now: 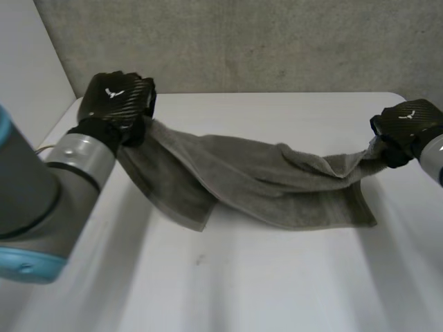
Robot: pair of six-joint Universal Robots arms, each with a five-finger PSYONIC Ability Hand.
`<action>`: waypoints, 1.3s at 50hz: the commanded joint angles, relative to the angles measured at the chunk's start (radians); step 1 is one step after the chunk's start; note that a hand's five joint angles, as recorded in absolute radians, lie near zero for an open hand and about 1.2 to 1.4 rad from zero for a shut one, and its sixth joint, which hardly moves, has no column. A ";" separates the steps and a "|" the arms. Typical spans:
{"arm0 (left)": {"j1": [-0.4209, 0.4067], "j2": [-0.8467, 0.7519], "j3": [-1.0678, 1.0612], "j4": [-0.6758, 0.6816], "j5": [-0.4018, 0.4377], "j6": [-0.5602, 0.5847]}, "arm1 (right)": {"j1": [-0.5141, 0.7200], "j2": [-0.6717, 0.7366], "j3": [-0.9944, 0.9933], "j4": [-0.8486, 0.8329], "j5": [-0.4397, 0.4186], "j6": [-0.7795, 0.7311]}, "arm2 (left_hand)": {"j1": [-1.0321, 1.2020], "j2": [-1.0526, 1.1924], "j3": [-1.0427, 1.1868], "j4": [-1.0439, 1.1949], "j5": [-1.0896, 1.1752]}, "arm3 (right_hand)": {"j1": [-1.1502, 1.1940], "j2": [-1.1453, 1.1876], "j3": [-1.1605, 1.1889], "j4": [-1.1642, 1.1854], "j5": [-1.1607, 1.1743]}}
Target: Fold the towel.
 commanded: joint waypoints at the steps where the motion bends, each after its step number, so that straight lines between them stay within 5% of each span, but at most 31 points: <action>1: 0.149 0.092 -0.006 -0.302 0.126 0.007 | -0.027 -0.043 -0.119 0.371 -0.022 -0.011 | 0.245 0.180 0.182 0.180 0.209 | 0.321 0.224 0.207 0.200 0.276; 8: 0.190 0.063 -0.019 -0.347 0.167 0.083 | -0.047 0.073 -0.158 0.458 -0.058 -0.015 | 0.245 0.180 0.182 0.180 0.209 | 0.321 0.224 0.207 0.200 0.276; 16: 0.192 -0.126 0.030 -0.200 0.168 0.142 | -0.019 0.229 -0.265 0.355 -0.064 0.003 | 0.245 0.180 0.182 0.180 0.209 | 0.321 0.224 0.207 0.200 0.276; 24: 0.189 -0.192 0.202 0.219 0.168 0.099 | 0.050 0.261 -0.480 -0.078 -0.041 0.192 | 0.245 0.180 0.182 0.180 0.209 | 0.321 0.224 0.207 0.200 0.276; 26: 0.192 -0.180 0.223 0.484 0.170 0.022 | 0.062 0.231 -0.497 -0.372 0.004 0.306 | 0.245 0.180 0.182 0.180 0.209 | 0.321 0.224 0.207 0.200 0.276; 27: 0.192 -0.179 0.223 0.485 0.170 0.022 | 0.062 0.231 -0.497 -0.374 0.004 0.307 | 0.245 0.180 0.182 0.180 0.209 | 0.321 0.224 0.207 0.200 0.276; 29: 0.206 -0.161 0.218 0.701 0.160 -0.062 | 0.063 0.163 -0.462 -0.604 0.053 0.374 | 0.245 0.180 0.182 0.180 0.209 | 0.321 0.224 0.207 0.200 0.276; 31: 0.216 -0.146 0.209 0.718 0.160 -0.085 | 0.063 0.137 -0.437 -0.643 0.065 0.376 | 0.245 0.180 0.182 0.180 0.209 | 0.321 0.224 0.207 0.200 0.276; 35: 0.223 -0.120 0.175 0.651 0.164 -0.092 | 0.063 0.116 -0.409 -0.601 0.065 0.370 | 0.245 0.180 0.182 0.180 0.209 | 0.321 0.224 0.207 0.200 0.276; 48: 0.243 -0.051 -0.039 0.283 0.173 -0.088 | 0.083 0.106 -0.359 -0.052 -0.018 0.224 | 0.245 0.180 0.182 0.180 0.209 | 0.321 0.224 0.207 0.200 0.276; 57: 0.253 0.061 -0.122 0.275 0.173 -0.093 | 0.085 0.053 -0.374 -0.016 0.005 0.255 | 0.245 0.180 0.182 0.180 0.209 | 0.321 0.224 0.207 0.200 0.276; 65: 0.258 0.005 -0.142 0.260 0.170 -0.084 | 0.083 0.243 -0.403 -0.024 0.028 0.216 | 0.245 0.180 0.182 0.180 0.209 | 0.321 0.224 0.207 0.200 0.276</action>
